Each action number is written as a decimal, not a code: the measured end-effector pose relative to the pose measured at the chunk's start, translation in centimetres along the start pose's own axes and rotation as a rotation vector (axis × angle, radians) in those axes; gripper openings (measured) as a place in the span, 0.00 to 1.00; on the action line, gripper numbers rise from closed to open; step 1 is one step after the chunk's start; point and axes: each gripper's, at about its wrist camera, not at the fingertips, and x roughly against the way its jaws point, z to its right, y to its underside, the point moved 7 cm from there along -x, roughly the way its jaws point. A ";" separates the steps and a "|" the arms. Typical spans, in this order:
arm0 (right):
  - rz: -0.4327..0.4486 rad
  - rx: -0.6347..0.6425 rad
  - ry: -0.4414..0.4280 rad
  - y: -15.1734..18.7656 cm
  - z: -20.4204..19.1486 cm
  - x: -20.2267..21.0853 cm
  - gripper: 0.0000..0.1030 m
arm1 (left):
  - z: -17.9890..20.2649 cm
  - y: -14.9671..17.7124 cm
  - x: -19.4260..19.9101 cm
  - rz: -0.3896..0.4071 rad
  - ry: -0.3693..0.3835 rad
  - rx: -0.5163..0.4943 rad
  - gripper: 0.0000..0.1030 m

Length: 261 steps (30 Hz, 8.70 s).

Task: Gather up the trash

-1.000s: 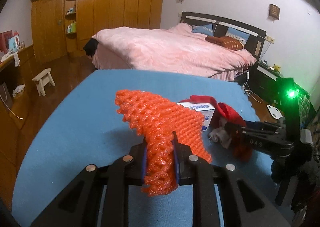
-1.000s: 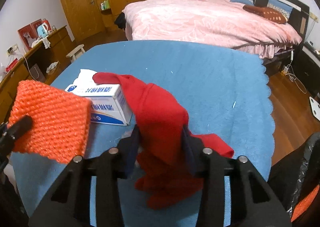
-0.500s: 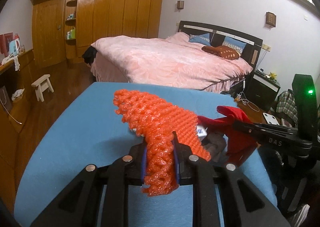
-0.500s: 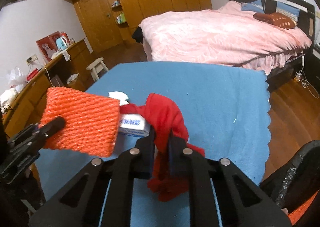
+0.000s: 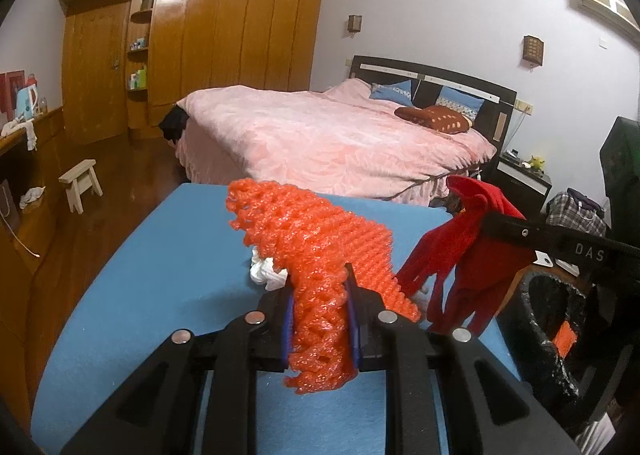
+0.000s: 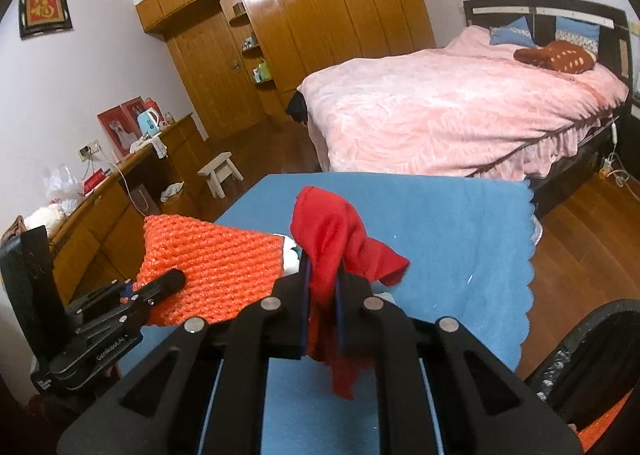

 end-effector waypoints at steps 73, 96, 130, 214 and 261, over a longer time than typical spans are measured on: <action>-0.239 -0.014 0.225 9.8 5.2 -3.8 0.08 | 1.1 2.9 -2.4 -0.098 0.016 -0.010 0.22; -0.248 -0.011 0.112 9.8 1.3 -1.9 0.20 | 1.6 2.5 -0.5 -0.058 0.014 -0.026 0.22; -0.162 0.091 0.089 6.6 -0.1 -0.4 0.06 | 0.6 3.7 -0.7 -0.077 0.020 0.001 0.22; 0.039 -0.073 0.290 5.7 6.0 3.5 0.95 | 2.1 3.8 -3.6 -0.090 -0.063 -0.060 0.84; -0.121 -0.007 0.132 8.1 2.6 -3.4 0.10 | 0.2 8.0 -9.0 -0.265 0.010 -0.078 0.38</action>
